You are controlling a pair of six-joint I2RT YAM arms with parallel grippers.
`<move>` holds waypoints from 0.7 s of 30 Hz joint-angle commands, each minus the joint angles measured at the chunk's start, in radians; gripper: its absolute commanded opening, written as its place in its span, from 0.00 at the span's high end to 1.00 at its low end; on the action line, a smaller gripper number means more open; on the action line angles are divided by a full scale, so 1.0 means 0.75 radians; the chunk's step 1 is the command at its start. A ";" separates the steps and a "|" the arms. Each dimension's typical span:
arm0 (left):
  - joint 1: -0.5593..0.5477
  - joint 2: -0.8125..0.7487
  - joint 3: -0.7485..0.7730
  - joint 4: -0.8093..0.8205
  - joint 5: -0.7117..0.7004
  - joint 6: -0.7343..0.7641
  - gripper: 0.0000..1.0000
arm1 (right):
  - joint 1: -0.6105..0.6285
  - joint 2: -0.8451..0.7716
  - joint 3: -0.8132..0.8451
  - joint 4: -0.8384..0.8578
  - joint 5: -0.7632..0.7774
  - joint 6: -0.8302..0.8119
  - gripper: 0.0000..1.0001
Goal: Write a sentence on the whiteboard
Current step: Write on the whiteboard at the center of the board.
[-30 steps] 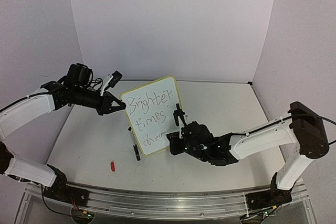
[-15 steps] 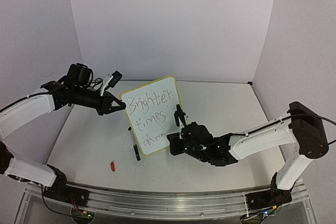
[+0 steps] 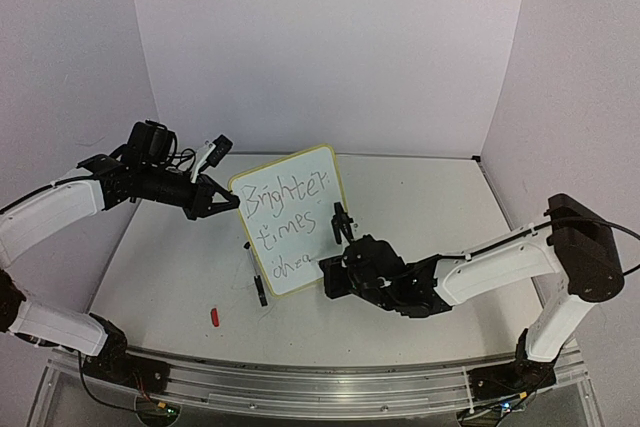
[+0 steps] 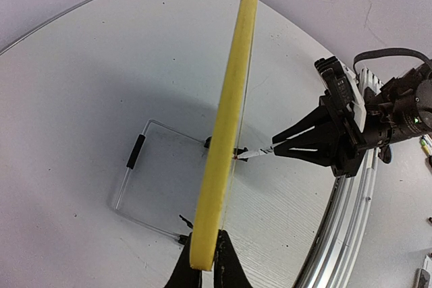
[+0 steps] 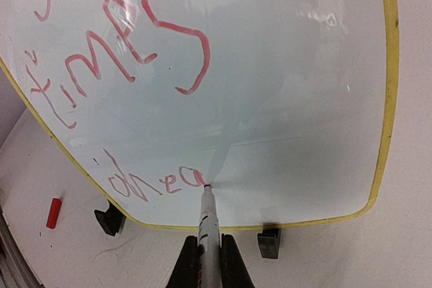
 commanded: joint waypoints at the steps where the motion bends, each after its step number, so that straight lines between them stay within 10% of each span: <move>1: -0.001 0.011 -0.026 -0.075 -0.105 0.066 1.00 | -0.007 -0.065 -0.009 0.003 0.068 -0.010 1.00; 21: -0.001 0.010 -0.029 -0.075 -0.106 0.064 1.00 | -0.009 -0.065 -0.021 0.044 0.051 -0.009 1.00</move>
